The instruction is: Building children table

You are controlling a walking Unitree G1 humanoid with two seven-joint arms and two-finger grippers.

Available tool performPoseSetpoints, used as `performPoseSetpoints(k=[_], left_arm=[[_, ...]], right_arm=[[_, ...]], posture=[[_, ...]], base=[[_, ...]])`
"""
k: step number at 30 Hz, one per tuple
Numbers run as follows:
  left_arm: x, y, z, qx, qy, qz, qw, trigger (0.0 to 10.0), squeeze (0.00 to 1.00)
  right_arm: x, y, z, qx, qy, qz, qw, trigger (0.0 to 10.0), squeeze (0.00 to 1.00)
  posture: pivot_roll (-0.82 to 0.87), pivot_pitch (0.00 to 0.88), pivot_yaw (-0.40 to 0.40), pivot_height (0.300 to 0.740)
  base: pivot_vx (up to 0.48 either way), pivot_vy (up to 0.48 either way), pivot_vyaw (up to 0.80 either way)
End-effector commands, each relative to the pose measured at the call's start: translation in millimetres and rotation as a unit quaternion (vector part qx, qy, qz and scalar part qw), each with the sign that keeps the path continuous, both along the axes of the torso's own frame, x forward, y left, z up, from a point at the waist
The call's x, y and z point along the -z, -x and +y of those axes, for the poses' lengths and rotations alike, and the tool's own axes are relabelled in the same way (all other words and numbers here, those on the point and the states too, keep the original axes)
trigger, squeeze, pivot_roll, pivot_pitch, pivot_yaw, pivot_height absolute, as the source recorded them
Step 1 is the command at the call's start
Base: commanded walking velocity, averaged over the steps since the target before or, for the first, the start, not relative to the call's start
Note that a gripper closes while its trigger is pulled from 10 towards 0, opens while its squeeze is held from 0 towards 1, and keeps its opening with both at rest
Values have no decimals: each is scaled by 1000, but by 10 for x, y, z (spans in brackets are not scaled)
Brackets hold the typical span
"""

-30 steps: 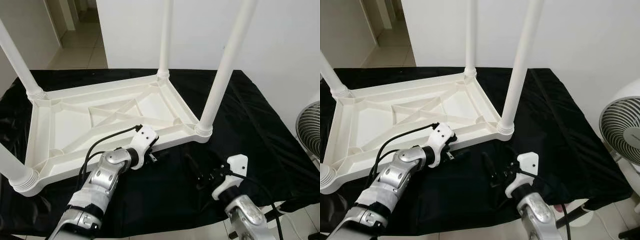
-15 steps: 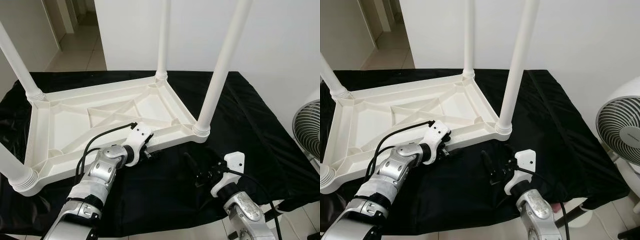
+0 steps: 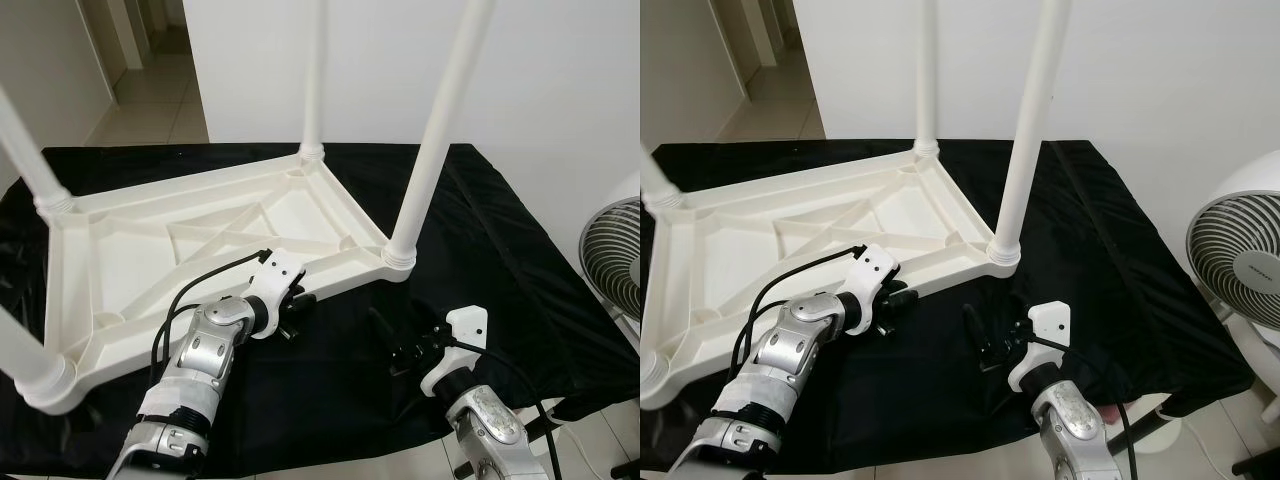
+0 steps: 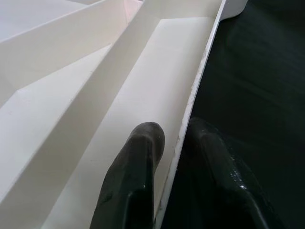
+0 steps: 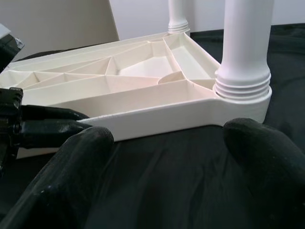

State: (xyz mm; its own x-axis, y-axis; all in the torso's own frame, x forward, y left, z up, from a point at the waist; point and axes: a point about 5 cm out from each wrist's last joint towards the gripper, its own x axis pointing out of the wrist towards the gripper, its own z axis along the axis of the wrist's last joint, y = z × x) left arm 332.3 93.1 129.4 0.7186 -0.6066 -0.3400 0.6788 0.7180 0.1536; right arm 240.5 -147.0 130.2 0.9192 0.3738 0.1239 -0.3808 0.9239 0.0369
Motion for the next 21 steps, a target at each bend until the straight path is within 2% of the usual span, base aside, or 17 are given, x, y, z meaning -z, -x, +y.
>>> performPoseSetpoints(k=[1, 11, 12, 16, 19, 21], left_arm=[[75, -58, 272, -230, -55, -51, 970, 0, 0], [-12, -12, 89, -232, -47, -55, 970, 0, 0], [-21, -11, 7, -232, -40, -51, 971, 0, 0], [34, -18, -67, -228, -51, -40, 972, 0, 0], [92, -23, -71, -228, -67, -31, 971, 0, 0], [126, -68, 66, -256, -79, -28, 963, 0, 0]], right_arm=[[21, -10, 24, -2, 4, 2, 1000, 10000, 0], [2, -41, 19, 2, 5, -3, 1000, 10000, 0], [-12, -66, 17, 12, 3, -5, 1000, 10000, 0], [-36, -95, 43, 15, -2, -9, 1000, 10000, 0], [-55, -109, 67, 15, -4, -12, 1000, 10000, 0], [-69, -113, 65, 19, -6, -15, 1000, 10000, 0]], posture=[[-23, 35, 0, 740], [-21, 36, 6, 740], [-18, 40, 13, 740], [-21, 48, 21, 740], [-23, 50, 24, 740], [-26, 53, 29, 740]], base=[[0, 0, 0], [0, 0, 0], [0, 0, 0], [0, 0, 0], [0, 0, 0], [0, 0, 0]])
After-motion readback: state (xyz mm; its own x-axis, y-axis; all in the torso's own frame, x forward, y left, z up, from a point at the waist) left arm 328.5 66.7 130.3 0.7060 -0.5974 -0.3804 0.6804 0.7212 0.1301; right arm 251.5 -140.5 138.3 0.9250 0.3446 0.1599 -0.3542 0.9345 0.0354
